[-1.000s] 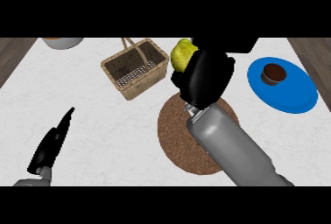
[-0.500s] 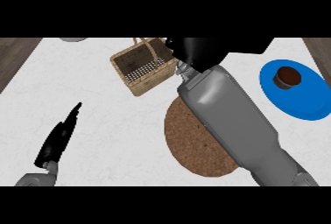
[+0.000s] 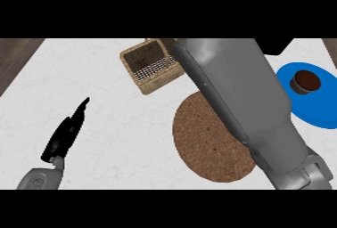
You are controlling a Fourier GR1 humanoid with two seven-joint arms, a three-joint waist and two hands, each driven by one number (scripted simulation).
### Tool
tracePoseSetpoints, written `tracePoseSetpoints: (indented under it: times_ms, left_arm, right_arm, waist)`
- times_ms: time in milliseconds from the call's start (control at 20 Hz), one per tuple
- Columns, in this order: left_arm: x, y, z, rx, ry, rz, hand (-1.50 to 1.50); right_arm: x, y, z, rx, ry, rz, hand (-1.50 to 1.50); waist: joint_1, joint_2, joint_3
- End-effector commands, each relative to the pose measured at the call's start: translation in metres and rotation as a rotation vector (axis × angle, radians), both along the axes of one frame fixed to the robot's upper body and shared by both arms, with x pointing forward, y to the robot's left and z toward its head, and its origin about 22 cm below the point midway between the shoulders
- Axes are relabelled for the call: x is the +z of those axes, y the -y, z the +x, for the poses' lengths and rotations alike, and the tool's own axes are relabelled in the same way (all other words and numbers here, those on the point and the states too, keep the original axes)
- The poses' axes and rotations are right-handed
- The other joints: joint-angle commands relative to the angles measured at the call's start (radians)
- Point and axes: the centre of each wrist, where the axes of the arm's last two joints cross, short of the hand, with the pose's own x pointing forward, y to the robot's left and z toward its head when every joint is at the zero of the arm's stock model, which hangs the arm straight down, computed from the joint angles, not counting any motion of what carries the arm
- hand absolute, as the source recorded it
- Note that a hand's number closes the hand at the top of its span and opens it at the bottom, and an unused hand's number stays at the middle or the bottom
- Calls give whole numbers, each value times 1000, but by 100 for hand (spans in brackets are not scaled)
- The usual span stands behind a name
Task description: Pick the pear from the placemat and place it in the basket
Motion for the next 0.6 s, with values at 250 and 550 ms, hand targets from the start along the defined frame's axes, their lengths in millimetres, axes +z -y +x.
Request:
tracePoseSetpoints:
  times_ms: [250,550]
  left_arm:
    - [2,7,6,-23,9,0,0]
    - [6,13,11,-24,16,-2,0]
  right_arm:
    - [23,-7,25,-285,-169,111,150]
    - [19,-1,40,-318,-207,148,-150]
  waist:
    - [14,18,1]
    - [19,19,3]
